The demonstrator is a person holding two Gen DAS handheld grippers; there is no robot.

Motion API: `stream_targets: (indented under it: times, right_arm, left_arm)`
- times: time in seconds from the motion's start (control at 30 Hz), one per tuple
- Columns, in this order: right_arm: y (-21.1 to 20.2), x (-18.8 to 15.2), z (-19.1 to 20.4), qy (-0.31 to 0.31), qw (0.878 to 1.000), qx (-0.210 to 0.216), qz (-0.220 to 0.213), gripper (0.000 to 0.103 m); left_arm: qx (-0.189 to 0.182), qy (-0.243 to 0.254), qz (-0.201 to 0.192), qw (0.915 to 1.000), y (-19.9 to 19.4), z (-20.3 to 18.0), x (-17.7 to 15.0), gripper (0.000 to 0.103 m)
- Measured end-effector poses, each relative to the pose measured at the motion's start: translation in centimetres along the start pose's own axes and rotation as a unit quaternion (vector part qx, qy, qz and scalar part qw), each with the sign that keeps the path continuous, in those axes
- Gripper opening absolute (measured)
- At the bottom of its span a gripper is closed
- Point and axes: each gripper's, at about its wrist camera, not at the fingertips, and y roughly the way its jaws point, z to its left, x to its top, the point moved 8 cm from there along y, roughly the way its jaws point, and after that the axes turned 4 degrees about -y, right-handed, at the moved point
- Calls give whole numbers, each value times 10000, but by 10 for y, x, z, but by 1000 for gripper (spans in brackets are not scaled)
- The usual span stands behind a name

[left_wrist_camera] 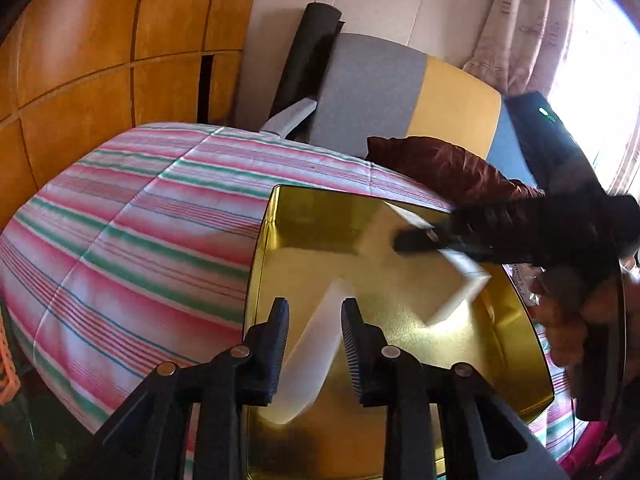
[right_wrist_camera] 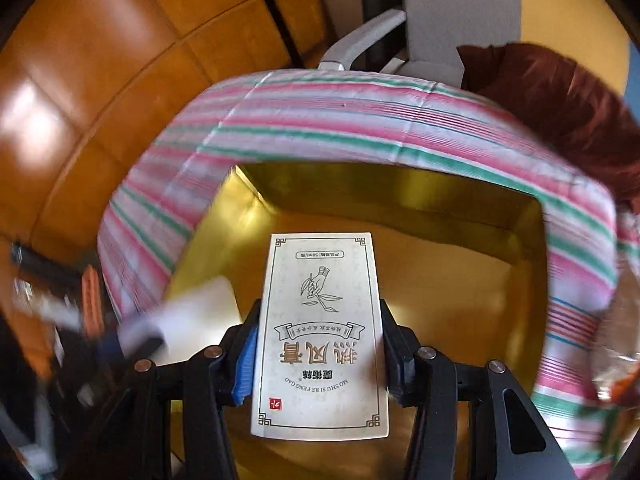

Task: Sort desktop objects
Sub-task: 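Carry the white box and white sponge to the gold tray and release both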

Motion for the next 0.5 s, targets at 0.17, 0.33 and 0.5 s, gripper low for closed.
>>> stream_targets:
  times: [0.17, 0.33, 0.5]
  right_arm:
    - [10, 14, 19, 320, 9977, 587, -80, 71]
    - [8, -2, 26, 193, 9972, 724, 2, 71]
    - [1, -23, 22, 76, 9984, 569, -4, 71]
  left_arm:
    - [153, 88, -48, 9998, -7, 6, -3, 28]
    - [297, -8, -36, 9996, -10, 9, -7, 28]
    - [355, -17, -45, 9994, -13, 4, -6, 33]
